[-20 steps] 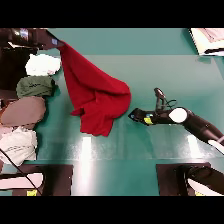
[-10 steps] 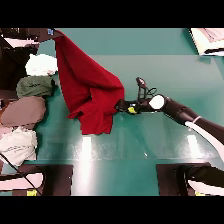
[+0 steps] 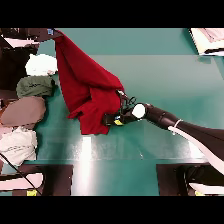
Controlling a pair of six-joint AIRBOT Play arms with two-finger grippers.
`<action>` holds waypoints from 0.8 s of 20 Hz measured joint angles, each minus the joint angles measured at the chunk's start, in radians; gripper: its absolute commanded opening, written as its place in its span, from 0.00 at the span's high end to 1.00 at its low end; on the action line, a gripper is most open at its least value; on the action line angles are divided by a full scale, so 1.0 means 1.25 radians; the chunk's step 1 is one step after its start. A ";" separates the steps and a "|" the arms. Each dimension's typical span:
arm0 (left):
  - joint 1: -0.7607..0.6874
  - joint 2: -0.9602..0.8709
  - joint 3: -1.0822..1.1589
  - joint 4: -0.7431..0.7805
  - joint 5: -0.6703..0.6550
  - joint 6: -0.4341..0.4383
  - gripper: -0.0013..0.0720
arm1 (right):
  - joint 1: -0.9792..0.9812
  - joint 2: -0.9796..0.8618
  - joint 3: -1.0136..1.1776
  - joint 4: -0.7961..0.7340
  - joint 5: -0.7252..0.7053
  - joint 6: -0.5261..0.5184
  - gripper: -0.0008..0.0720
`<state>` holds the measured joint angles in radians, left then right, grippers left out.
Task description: Fold the shirts.
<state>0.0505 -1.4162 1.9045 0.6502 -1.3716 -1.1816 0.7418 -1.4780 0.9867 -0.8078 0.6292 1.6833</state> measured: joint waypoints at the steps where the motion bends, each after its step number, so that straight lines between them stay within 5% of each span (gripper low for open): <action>1: 0.000 0.000 0.000 0.000 -0.001 0.000 0.95 | 0.004 -0.002 0.001 -0.001 -0.001 0.000 0.91; 2: 0.000 0.000 0.000 0.000 -0.002 0.000 0.95 | 0.005 -0.004 0.001 -0.005 -0.001 -0.001 0.97; 8: 0.005 0.002 0.001 0.001 0.011 0.001 0.95 | -0.026 0.070 0.001 -0.077 0.036 0.010 0.96; 9: 0.006 0.003 0.001 0.001 0.016 -0.001 0.95 | -0.036 0.088 -0.001 -0.090 0.052 0.017 0.77; 10: 0.005 0.004 0.001 0.000 0.019 -0.002 0.95 | -0.041 0.099 -0.006 -0.098 0.070 0.024 0.42; 11: 0.006 0.005 0.001 -0.001 0.020 -0.003 0.95 | -0.042 0.104 -0.013 -0.105 0.086 0.028 0.36; 16: 0.007 0.005 0.001 0.000 0.014 -0.005 0.95 | -0.010 0.061 -0.036 -0.069 0.084 0.029 0.36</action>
<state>0.0593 -1.4094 1.9053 0.6506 -1.3540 -1.1885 0.7292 -1.4014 0.9417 -0.8944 0.7341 1.7195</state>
